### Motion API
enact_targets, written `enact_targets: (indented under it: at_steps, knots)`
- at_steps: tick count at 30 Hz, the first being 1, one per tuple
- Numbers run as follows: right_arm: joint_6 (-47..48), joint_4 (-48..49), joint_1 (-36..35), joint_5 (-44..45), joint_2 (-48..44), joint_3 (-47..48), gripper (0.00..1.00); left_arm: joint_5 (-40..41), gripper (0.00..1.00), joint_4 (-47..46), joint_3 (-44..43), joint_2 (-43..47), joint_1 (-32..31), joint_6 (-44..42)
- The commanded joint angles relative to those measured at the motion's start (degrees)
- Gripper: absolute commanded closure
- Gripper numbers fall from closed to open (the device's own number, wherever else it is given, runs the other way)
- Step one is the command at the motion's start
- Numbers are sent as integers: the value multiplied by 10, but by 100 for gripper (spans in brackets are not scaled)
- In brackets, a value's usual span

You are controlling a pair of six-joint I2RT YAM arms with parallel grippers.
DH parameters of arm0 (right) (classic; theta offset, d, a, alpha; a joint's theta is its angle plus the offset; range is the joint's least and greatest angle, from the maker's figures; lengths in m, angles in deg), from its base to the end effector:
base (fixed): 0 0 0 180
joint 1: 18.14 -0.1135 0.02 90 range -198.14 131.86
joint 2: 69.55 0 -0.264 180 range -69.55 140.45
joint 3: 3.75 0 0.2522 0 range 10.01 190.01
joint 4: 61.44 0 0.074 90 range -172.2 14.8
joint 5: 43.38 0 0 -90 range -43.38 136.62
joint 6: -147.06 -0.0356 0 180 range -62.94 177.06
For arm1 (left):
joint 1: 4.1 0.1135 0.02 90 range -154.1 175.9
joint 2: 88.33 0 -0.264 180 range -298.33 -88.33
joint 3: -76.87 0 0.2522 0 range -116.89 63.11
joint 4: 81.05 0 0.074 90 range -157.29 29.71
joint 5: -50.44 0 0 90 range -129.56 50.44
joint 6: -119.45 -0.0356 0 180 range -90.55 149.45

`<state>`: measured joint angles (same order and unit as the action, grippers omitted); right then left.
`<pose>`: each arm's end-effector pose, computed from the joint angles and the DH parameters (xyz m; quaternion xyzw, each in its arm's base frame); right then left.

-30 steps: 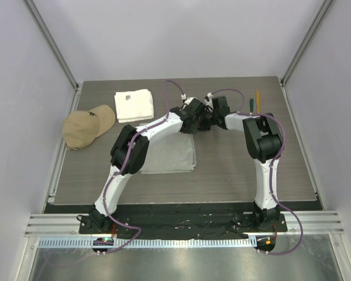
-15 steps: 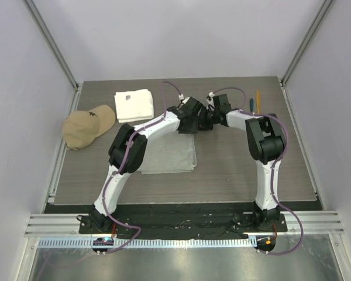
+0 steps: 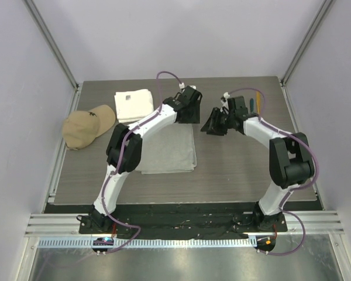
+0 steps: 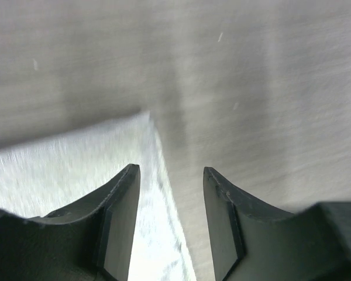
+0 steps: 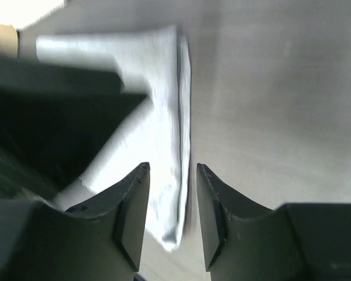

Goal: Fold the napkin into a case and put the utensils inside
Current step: Smooth out the lower triangle-folded napkin at the center of the board.

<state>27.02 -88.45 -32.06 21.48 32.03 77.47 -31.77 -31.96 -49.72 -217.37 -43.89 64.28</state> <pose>0.3665 0.1064 0.2062 0.0492 0.9114 0.3208 0.2531 0.3921 -0.3203 0.2222 0.0184 0.9421 -0.1482 0.3002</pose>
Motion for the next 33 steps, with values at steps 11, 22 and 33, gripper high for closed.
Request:
enact_targets:
  at_steps: [11,22,33]
  knots:
    - [-12,113,-77,-83,-168,-242,50,35,56,31,-104,-67,5,-71]
    - [-36,192,-124,-76,-94,-241,52,2,77,29,-84,-83,7,-30]
    - [-29,200,-140,-46,-100,-283,52,-11,82,12,-73,-118,24,-13]
